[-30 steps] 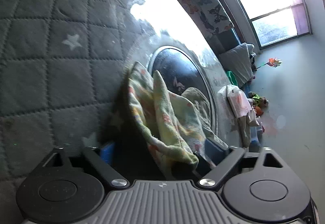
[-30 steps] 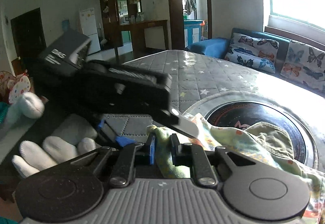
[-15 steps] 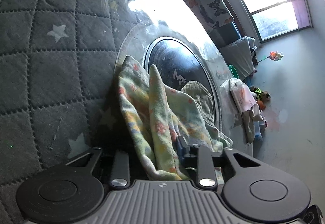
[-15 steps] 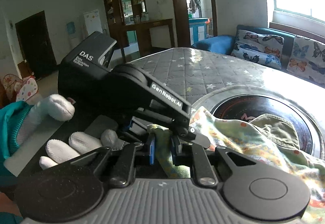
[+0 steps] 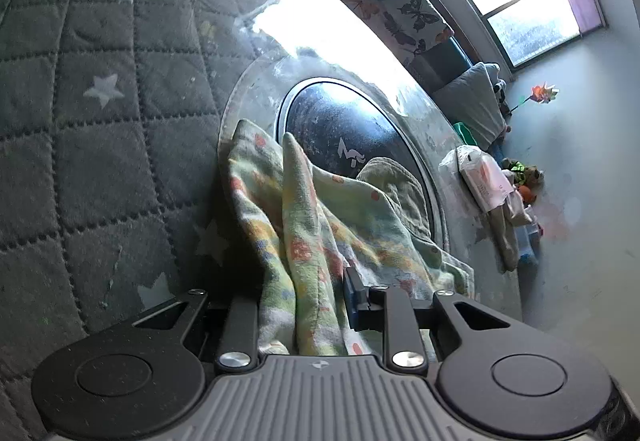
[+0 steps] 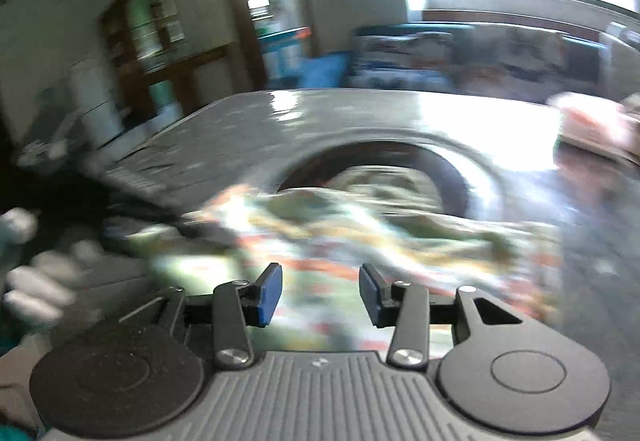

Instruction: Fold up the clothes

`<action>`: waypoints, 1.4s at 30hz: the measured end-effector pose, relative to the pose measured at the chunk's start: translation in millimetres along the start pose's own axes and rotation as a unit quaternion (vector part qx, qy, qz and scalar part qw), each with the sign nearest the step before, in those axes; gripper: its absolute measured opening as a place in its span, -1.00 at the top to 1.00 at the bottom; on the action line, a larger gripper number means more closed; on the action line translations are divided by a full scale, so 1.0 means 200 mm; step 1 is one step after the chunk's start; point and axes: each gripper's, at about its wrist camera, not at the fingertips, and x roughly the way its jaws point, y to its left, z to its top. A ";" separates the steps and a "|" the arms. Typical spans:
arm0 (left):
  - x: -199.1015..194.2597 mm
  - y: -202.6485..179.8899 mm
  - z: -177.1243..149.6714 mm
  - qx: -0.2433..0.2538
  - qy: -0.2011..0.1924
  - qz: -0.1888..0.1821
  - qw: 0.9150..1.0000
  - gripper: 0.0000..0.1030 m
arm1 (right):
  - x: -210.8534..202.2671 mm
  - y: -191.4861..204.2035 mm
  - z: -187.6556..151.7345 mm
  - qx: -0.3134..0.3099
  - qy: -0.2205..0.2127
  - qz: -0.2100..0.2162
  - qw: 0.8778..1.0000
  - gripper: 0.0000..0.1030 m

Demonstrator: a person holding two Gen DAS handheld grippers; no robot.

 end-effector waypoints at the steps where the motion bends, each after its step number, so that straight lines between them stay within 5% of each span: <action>1: 0.00 0.00 0.00 0.004 -0.001 0.002 1.000 0.51 | -0.01 -0.07 0.00 0.016 -0.005 -0.021 1.000 0.14; 9: 0.01 -0.04 -0.01 0.032 -0.010 0.022 0.999 0.51 | -0.01 -0.43 -0.02 0.093 -0.024 -0.119 0.988 0.10; 18: 0.02 -0.05 -0.01 0.041 -0.011 0.029 0.999 0.50 | 0.05 -0.55 -0.04 0.141 -0.022 -0.100 0.985 0.12; 27: 0.01 -0.10 -0.01 0.074 -0.021 0.038 0.996 0.55 | 0.05 -0.48 -0.02 0.132 -0.016 -0.075 0.988 0.79; 42: 0.05 -0.53 0.00 0.188 -0.021 -0.008 0.982 0.71 | -0.31 -0.48 0.00 0.127 -0.089 -0.098 0.983 0.84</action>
